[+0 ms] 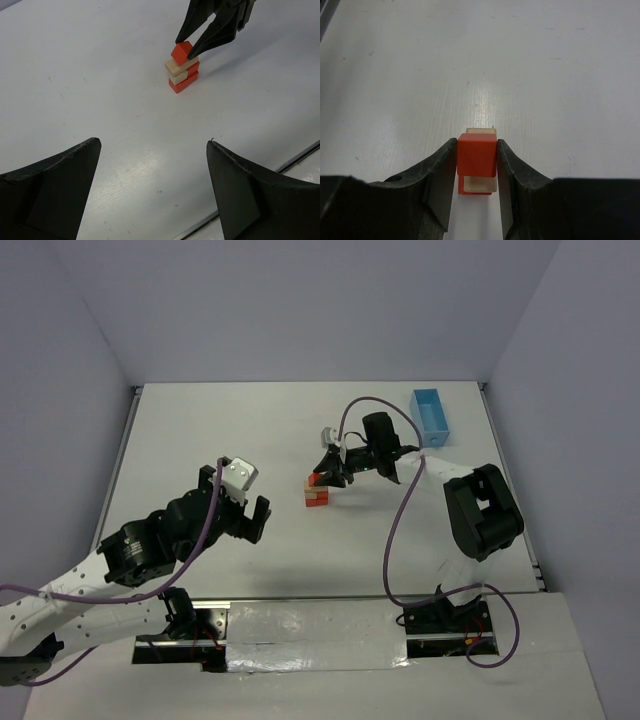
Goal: Build the wood block tower
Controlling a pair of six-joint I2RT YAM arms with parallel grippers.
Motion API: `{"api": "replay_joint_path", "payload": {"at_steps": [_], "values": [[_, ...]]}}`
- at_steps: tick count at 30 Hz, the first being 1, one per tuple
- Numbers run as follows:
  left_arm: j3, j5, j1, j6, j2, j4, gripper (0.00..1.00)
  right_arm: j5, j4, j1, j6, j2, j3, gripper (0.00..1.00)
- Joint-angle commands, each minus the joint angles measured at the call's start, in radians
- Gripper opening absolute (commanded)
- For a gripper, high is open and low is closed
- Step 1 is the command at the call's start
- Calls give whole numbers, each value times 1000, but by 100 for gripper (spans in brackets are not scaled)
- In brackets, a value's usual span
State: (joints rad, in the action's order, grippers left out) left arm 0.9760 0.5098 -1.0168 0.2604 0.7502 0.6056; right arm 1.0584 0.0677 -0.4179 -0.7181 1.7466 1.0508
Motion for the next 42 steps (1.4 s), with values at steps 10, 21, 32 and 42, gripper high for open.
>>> {"api": "replay_joint_path", "payload": {"at_steps": [10,21,32,42], "values": [[-2,-16,4,-20,-22,-43,100,-17,-60,5,-26,19,69,13],[-2,-28,4,-23,-23,-44,100,-34,-91,1,-33,31,86,15],[-3,-42,4,-29,-25,-49,100,-51,-129,-9,-44,50,113,15],[-3,-50,4,-32,-23,-52,100,-69,-154,-21,-63,59,127,17]]}}
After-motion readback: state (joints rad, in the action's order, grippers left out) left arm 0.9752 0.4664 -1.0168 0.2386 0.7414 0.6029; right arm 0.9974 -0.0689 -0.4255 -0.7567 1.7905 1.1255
